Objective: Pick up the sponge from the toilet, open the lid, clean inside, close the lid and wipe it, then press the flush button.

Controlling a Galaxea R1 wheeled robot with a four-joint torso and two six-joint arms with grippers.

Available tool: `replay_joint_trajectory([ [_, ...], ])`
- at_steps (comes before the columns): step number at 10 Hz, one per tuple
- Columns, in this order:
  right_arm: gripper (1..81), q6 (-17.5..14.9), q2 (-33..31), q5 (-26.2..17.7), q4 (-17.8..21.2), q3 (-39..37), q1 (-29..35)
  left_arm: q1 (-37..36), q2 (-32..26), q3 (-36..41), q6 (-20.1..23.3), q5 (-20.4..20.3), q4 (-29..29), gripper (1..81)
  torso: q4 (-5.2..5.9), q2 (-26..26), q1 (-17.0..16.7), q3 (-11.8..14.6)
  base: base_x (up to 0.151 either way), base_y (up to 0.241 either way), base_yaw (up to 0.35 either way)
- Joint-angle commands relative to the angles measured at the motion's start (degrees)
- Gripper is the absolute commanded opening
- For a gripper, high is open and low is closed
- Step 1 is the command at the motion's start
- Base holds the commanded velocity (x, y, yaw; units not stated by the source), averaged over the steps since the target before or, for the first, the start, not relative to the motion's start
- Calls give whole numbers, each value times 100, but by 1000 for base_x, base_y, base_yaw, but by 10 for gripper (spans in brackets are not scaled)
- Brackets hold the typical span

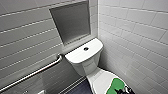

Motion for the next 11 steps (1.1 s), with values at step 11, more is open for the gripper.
replay_joint_trajectory([
  [11, 10, -52, 2351, -3611, 571, -4416, 1551, -32, -91, -127, 38, 450, 6, 811, 0, 0, 0, 0, 0, 0, 0],
])
